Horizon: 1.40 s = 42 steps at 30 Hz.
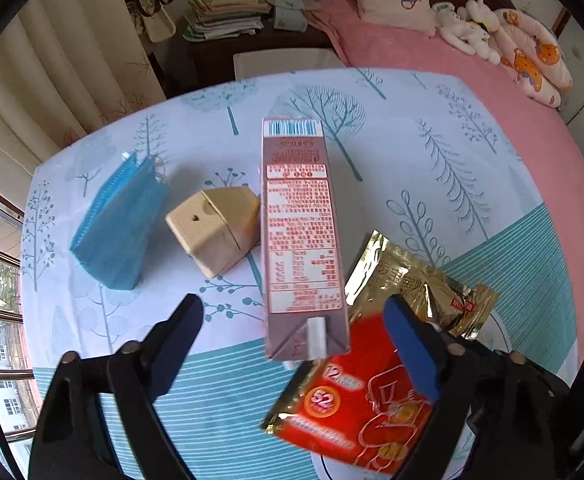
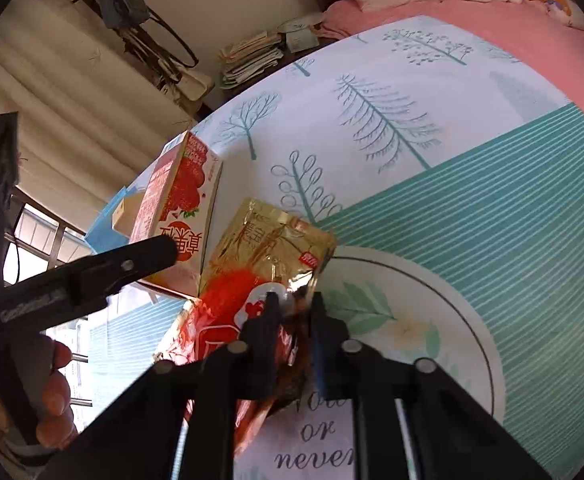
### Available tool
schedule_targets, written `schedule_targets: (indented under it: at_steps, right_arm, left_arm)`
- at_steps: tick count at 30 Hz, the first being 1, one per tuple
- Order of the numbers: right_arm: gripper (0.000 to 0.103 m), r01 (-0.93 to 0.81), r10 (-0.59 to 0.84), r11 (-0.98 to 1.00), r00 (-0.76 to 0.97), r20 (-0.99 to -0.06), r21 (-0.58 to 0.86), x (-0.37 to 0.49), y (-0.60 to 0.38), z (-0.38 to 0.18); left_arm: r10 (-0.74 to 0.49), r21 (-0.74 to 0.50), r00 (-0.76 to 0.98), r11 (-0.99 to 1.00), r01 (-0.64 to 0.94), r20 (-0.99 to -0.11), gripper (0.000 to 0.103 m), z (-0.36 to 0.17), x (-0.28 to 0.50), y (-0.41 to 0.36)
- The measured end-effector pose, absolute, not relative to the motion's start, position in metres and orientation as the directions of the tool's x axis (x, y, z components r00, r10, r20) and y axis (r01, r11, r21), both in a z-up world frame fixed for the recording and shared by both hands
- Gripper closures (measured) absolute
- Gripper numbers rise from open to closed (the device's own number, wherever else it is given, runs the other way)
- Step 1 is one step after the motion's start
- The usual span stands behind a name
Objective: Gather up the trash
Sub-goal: 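Grasp the pink milk carton with the left tool while the right tool grasps the red snack bag, then carry the pink carton and red snack bag down over the bin and release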
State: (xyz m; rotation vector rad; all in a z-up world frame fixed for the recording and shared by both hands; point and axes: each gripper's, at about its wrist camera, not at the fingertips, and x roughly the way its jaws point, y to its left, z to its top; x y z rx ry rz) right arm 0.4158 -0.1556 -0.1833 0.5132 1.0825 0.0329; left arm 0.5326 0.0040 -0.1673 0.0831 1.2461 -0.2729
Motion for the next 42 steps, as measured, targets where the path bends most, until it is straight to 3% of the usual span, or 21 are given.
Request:
schedule_targets:
  at_steps: [2, 4, 14, 25, 42]
  right_arm:
    - [0.1, 0.215, 0.283, 0.879, 0.486, -0.827, 0.427, 0.413, -0.155, -0.181]
    - [0.102, 0.21, 0.288, 0.875, 0.496, -0.819, 0.435, 0.409, -0.154, -0.177]
    - [0.103, 0.208, 0.254, 0.876, 0.567, -0.784, 0.434, 0.364, -0.169, -0.134]
    - [0.103, 0.11, 0.267, 0.902, 0.616, -0.741, 0.417, 0.254, -0.186, -0.079]
    - [0.103, -0.226, 0.472, 0.877, 0.572, -0.671, 0.424, 0.042, -0.209, -0.042]
  left_arm:
    - [-0.169, -0.103, 0.259, 0.963, 0.249, -0.951, 0.049, -0.176, 0.535, 0.002]
    - [-0.177, -0.119, 0.226, 0.962, 0.247, -0.958, 0.065, -0.184, 0.536, 0.001]
    - [-0.187, -0.1, 0.3, 0.954, 0.283, -0.936, 0.066, -0.152, 0.49, -0.004]
    - [-0.17, -0.032, 0.376, 0.938, 0.345, -0.911, 0.066, -0.085, 0.359, -0.023]
    - [-0.046, 0.014, 0.426, 0.99, 0.137, -0.903, 0.066, -0.047, 0.095, -0.056]
